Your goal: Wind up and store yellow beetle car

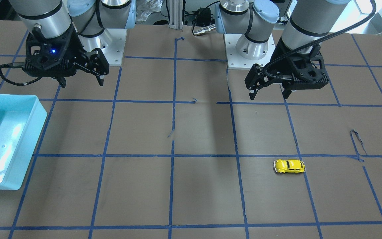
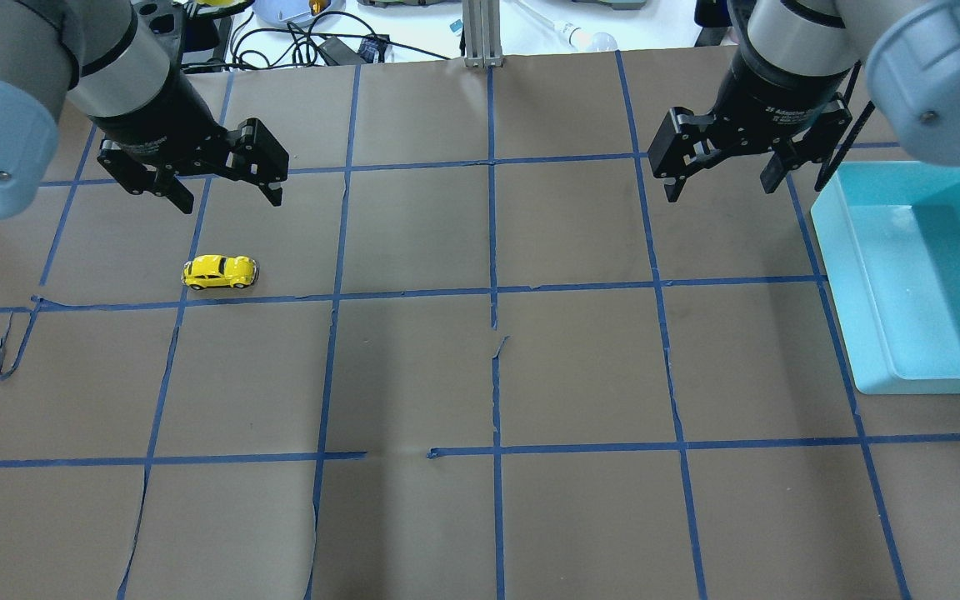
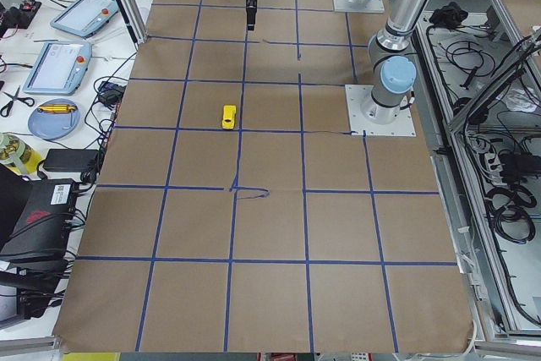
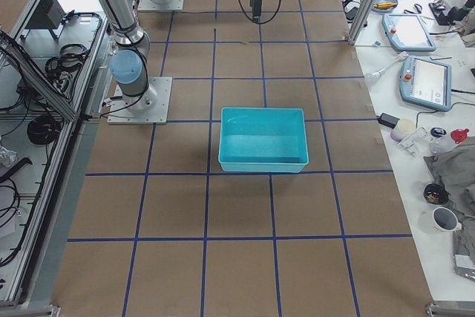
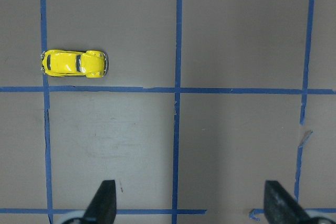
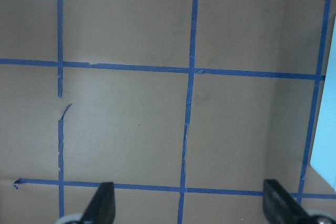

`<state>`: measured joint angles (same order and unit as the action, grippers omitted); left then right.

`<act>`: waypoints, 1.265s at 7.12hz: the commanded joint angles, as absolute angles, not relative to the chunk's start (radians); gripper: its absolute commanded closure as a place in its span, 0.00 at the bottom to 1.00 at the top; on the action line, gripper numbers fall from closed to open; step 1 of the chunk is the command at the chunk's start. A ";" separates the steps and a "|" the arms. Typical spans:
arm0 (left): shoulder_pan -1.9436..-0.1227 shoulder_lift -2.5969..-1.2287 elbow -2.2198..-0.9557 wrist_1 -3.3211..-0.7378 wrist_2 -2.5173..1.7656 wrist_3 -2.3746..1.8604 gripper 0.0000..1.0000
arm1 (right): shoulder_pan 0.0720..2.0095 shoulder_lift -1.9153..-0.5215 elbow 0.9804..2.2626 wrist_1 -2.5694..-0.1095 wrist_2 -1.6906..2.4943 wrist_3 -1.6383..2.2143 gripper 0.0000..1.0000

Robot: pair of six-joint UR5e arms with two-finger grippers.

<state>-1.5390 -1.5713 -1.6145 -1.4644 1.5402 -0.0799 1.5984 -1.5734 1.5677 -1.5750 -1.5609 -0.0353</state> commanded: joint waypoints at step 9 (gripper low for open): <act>-1.523 -1.581 -1.608 -1.462 1.528 -0.127 0.00 | 1.600 -1.572 1.568 -1.582 -1.549 -0.035 0.00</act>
<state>-1.5286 -1.5764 -1.6110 -1.4661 1.5284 -0.1217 1.5999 -1.5724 1.5675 -1.5792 -1.5493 -0.0348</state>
